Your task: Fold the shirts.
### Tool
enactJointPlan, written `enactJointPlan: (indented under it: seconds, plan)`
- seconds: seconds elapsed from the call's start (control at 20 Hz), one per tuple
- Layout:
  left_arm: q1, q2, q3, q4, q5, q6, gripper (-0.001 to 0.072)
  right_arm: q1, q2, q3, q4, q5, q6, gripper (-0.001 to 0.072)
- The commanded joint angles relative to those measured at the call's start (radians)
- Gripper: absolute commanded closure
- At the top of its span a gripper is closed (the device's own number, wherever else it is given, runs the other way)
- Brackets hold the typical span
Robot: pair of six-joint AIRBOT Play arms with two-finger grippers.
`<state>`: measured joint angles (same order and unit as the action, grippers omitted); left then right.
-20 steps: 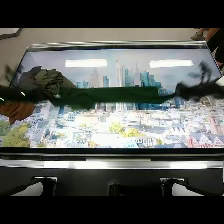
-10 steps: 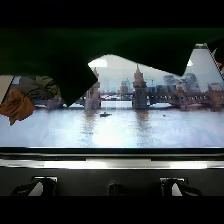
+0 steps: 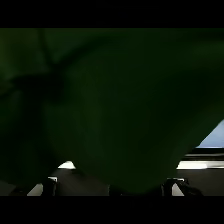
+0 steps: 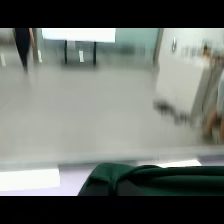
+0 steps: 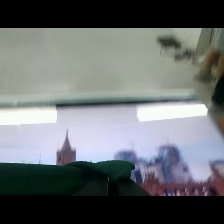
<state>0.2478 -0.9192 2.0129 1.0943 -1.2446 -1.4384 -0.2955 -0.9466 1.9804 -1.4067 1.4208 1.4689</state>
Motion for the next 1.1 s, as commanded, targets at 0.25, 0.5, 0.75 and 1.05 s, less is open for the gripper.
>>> enactJointPlan:
  seconds: [0.25,0.5,0.75,1.05]
  plan:
    - [-0.045,-0.435,-0.657,0.014,0.067,0.116,0.068,0.19,-0.595,-0.393,-0.08,-0.106,0.077,0.0669]
    - [-0.156,-0.726,-0.565,0.013,0.298,0.149,0.0678,0.192,-0.784,-0.388,-0.062,-0.494,0.261,0.0669]
    - [-0.187,-0.76,-0.464,0.018,0.311,0.149,0.0678,0.192,-0.77,-0.365,-0.073,-0.521,0.212,0.0667]
    - [-0.13,-0.745,-0.519,0.09,-0.177,0.103,0.0678,0.192,-0.73,-0.446,-0.086,0.022,0.114,0.0667]
